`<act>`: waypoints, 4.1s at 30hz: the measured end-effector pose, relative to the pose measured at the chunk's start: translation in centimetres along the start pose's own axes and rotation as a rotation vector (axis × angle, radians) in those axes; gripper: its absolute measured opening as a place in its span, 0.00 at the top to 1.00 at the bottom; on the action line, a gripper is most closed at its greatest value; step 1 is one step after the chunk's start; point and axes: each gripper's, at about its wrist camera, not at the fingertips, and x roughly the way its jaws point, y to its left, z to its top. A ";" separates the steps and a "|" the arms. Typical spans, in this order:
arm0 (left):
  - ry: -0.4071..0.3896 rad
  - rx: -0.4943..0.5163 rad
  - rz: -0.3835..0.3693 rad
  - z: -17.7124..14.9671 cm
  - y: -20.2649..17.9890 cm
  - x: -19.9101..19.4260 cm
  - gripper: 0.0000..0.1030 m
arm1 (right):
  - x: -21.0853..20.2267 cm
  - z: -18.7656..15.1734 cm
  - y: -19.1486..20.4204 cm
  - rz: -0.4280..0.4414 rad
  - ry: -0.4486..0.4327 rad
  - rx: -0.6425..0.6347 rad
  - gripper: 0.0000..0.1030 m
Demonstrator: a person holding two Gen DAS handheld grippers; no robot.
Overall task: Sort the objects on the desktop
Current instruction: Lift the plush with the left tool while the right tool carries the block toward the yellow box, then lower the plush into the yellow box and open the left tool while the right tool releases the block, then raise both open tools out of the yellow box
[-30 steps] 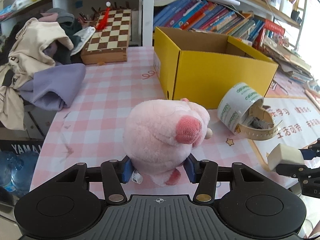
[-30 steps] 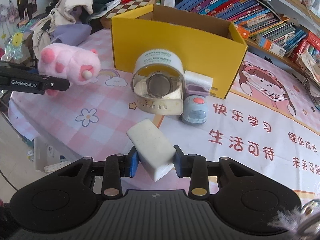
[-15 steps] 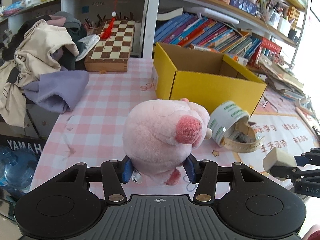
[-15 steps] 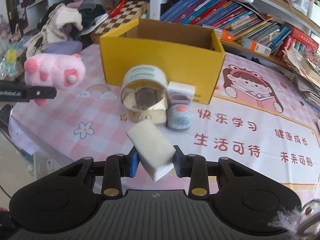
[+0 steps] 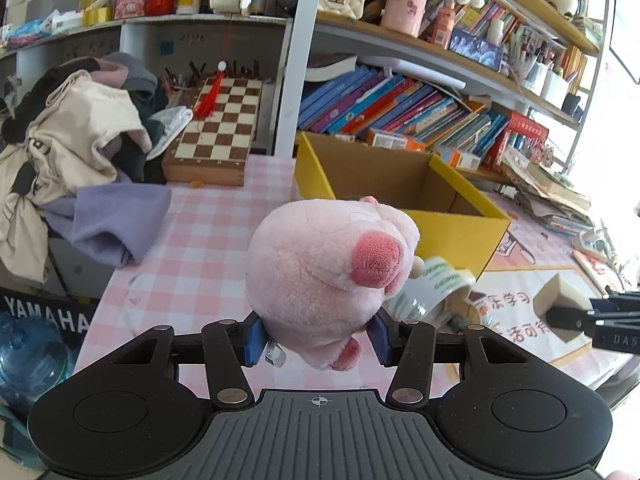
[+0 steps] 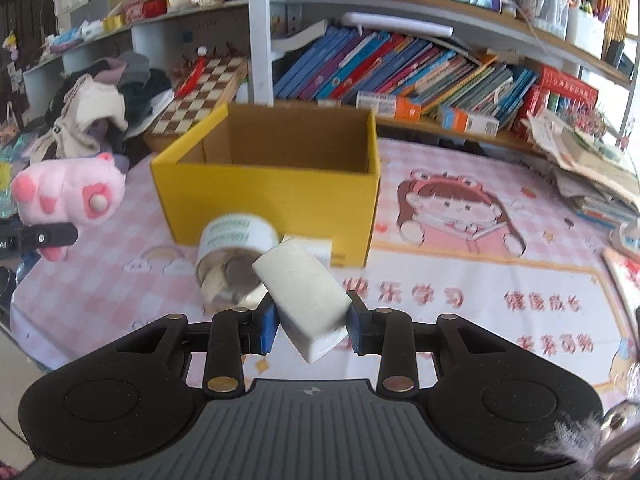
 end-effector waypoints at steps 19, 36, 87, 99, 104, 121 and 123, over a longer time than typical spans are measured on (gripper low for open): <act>-0.055 0.032 -0.019 5.9 -2.2 4.3 0.52 | 3.3 7.4 -3.1 0.027 -0.090 -0.052 0.69; -0.060 0.031 0.027 10.1 -5.5 9.7 0.52 | 9.5 13.4 -5.0 0.175 -0.112 -0.143 0.69; 0.204 0.255 0.189 11.6 -8.7 23.3 0.42 | 23.9 14.7 -1.7 0.434 0.311 -0.515 0.66; 0.171 0.267 0.203 11.9 -9.3 22.0 0.17 | 23.3 14.9 -2.1 0.416 0.258 -0.479 0.42; 0.131 0.255 0.212 12.4 -9.4 20.6 0.17 | 22.6 15.1 -2.4 0.421 0.204 -0.462 0.34; 0.035 0.178 0.239 11.7 -9.1 14.6 0.16 | 18.6 15.3 -4.5 0.353 0.069 -0.322 0.13; 0.025 0.171 0.243 11.5 -9.0 14.0 0.16 | 18.0 15.3 -4.6 0.345 0.050 -0.307 0.13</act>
